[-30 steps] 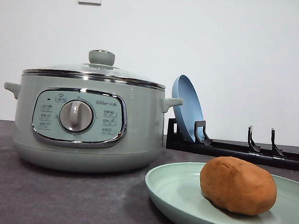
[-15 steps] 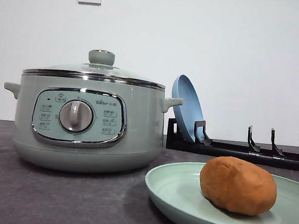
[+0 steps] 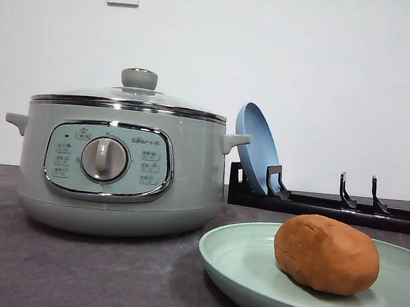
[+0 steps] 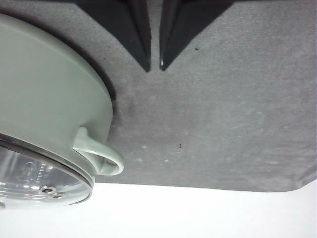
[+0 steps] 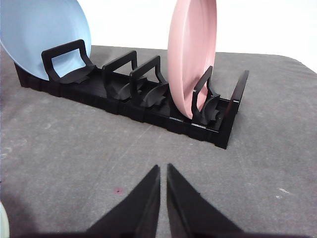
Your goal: Transfer potato from steamer to green plate
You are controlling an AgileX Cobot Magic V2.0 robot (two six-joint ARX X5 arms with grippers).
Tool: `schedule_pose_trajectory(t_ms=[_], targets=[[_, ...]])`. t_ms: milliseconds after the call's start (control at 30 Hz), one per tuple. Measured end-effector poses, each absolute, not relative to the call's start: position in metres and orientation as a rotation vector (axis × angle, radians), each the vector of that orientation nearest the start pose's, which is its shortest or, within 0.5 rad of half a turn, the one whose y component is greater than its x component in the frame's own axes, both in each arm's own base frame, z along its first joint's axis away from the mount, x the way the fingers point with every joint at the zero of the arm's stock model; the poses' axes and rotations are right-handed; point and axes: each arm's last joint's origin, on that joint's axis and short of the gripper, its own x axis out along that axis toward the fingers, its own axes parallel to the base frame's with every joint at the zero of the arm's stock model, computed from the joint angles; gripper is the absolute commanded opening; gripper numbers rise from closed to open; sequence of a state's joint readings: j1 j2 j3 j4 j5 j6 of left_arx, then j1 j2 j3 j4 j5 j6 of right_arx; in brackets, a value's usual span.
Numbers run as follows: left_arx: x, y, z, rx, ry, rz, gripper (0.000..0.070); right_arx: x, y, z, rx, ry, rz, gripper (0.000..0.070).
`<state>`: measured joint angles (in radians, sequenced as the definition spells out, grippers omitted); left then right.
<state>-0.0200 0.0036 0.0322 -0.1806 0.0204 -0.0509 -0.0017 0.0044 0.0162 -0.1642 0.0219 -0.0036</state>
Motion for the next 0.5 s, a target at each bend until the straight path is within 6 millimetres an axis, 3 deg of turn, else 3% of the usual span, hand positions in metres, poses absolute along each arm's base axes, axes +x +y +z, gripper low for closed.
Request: schedule_pose_trajectory(t_ms=[500], targets=[[0.0947, -0.0025, 0.1568, -0.051, 0.153, -0.036, 0.0026, 0.0958, -0.0008, 0.1529, -0.005, 0.152, -0.023, 0.0011]])
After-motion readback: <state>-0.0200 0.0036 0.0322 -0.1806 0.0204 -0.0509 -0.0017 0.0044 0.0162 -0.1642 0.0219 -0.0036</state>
